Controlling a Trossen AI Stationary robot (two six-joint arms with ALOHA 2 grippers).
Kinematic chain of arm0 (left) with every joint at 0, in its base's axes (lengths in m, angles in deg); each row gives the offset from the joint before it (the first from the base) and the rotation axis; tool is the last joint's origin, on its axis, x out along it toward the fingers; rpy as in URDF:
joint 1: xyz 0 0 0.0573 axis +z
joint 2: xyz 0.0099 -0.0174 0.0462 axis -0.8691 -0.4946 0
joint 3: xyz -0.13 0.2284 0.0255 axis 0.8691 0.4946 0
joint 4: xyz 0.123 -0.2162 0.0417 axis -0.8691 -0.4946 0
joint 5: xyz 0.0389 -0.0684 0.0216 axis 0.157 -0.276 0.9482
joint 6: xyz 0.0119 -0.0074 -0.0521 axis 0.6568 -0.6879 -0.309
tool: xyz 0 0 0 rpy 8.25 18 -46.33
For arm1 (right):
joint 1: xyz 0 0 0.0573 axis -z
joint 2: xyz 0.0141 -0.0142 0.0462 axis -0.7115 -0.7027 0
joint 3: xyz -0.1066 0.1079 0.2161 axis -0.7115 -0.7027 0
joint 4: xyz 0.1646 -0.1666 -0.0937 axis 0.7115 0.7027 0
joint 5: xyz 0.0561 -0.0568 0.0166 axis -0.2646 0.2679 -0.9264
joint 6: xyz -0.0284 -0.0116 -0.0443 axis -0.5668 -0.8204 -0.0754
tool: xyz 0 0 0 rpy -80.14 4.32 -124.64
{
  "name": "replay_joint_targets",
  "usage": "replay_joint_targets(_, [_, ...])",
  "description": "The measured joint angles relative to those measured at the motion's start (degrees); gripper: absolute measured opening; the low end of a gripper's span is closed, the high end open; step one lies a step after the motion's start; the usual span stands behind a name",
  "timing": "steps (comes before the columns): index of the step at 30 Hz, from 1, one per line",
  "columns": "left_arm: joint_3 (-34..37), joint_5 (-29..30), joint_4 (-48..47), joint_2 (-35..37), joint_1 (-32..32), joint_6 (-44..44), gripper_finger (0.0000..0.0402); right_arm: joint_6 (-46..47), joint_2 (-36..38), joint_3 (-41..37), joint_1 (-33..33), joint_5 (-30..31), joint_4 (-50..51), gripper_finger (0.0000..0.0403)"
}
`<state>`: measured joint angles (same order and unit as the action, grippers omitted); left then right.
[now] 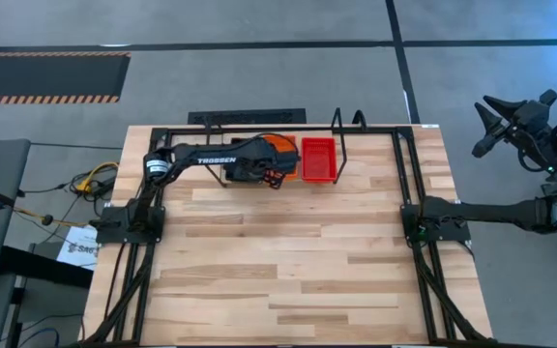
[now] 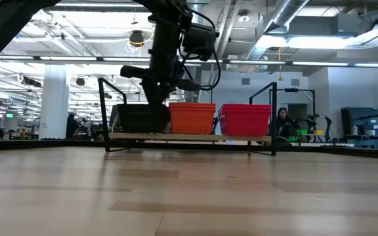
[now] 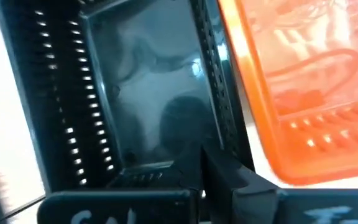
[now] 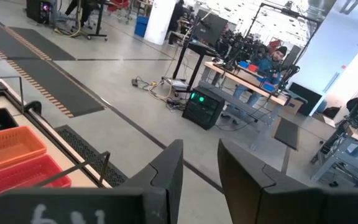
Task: Stack baskets on shelf by color
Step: Adjust all the stacked bins on the shelf
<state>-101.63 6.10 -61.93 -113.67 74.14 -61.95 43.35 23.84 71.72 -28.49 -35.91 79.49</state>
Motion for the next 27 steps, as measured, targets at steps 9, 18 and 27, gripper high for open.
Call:
replay_joint_targets(9, [-0.69, 1.28, -2.84, 0.39, 2.48, 1.93, 0.0000, 0.02, 0.00, 0.00, 0.00, 0.00, -0.03, 0.0120])
replay_joint_targets(18, [-11.60, 5.90, -10.71, 0.42, 1.10, 4.04, 0.0000, 0.20, 0.00, 0.00, 0.00, 0.00, 0.19, 0.0120])
replay_joint_targets(27, [-18.39, -6.65, -13.33, 0.48, -8.97, 27.70, 0.0000, 0.64, 0.00, 0.00, 0.00, 0.00, 0.19, 0.0120])
